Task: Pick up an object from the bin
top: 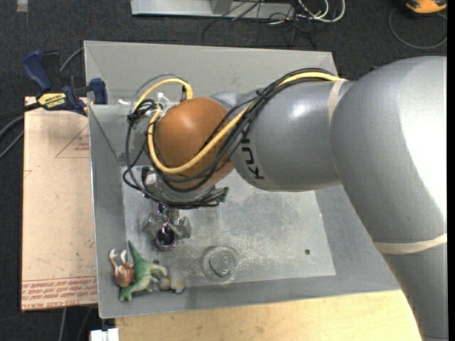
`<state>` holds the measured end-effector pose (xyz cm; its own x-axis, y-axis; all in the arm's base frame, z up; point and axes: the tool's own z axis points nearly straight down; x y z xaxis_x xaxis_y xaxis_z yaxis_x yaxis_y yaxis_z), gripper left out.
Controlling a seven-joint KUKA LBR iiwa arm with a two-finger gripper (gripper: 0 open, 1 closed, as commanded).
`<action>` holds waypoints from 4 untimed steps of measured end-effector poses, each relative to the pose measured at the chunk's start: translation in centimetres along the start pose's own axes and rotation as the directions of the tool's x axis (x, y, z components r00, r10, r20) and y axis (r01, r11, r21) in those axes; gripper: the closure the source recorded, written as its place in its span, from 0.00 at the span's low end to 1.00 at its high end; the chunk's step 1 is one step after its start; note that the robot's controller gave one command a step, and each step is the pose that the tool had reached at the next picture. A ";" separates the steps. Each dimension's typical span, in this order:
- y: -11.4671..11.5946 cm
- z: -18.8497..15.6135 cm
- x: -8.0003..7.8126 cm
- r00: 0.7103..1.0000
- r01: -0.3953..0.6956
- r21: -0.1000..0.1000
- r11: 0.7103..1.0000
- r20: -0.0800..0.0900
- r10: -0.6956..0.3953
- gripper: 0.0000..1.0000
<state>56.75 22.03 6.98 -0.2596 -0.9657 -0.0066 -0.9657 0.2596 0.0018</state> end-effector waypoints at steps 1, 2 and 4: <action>0.0 0.0 0.0 1.000 0.000 0.000 1.000 0.000 0.000 1.00; 0.1 -0.3 0.0 1.000 0.000 -0.003 1.000 -0.001 0.000 1.00; 0.0 -2.7 -0.1 1.000 -0.001 0.001 1.000 0.002 0.001 1.00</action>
Offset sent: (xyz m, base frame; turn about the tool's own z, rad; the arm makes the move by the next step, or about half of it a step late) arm 0.0002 -0.0001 0.0476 0.0000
